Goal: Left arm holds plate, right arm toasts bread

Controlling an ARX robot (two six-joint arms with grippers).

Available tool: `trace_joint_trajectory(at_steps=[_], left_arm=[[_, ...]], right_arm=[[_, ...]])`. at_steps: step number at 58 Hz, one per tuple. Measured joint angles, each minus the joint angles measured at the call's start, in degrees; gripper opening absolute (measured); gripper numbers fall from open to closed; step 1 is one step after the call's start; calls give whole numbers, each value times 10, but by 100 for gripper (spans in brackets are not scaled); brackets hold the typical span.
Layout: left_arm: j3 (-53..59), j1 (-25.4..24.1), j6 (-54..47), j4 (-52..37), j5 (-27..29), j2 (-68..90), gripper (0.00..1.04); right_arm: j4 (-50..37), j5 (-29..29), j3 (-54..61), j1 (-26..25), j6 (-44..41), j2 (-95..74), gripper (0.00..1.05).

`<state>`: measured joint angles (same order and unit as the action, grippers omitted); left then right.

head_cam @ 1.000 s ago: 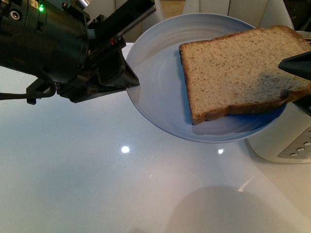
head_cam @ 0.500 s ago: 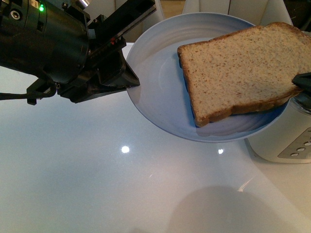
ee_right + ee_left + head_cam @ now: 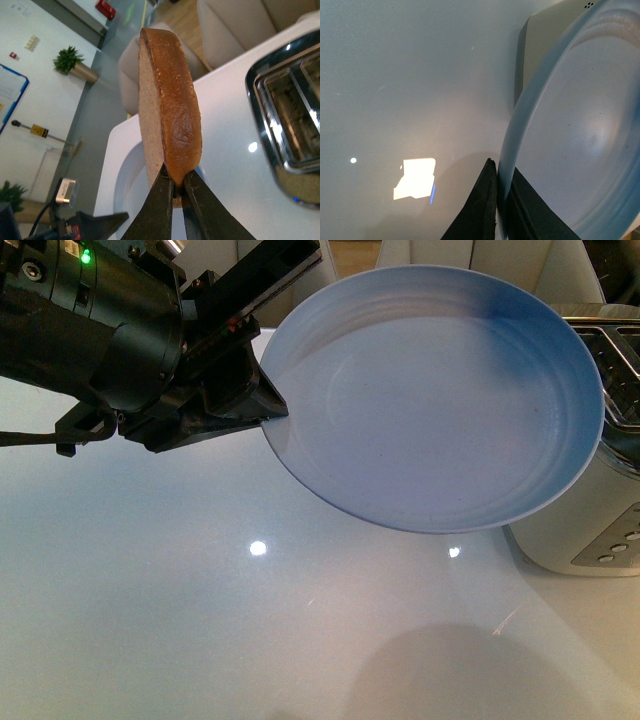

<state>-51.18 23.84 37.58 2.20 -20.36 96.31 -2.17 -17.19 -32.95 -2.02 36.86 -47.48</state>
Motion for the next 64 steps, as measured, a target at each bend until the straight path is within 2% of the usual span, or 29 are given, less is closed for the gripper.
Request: trace_joint_trajectory(at_steps=[5, 13, 26, 33, 42, 64], left_arm=[[0, 0, 0, 0, 0, 0, 3], [0, 0, 0, 0, 0, 0, 3], [0, 0, 0, 0, 0, 0, 3], [0, 0, 0, 0, 0, 0, 3], [0, 0, 0, 0, 0, 0, 3], [0, 0, 0, 0, 0, 0, 3]], right_arm=[[26, 17, -38, -31, -55, -1, 2], [34, 57, -65, -51, -128, -19, 2], [31, 137, -73, -36, -219, -96, 2], [5, 185, -73, -10, -241, -142, 2], [-29, 221, -71, 18, -251, -193, 2], [-65, 259, -71, 41, -256, -269, 2]])
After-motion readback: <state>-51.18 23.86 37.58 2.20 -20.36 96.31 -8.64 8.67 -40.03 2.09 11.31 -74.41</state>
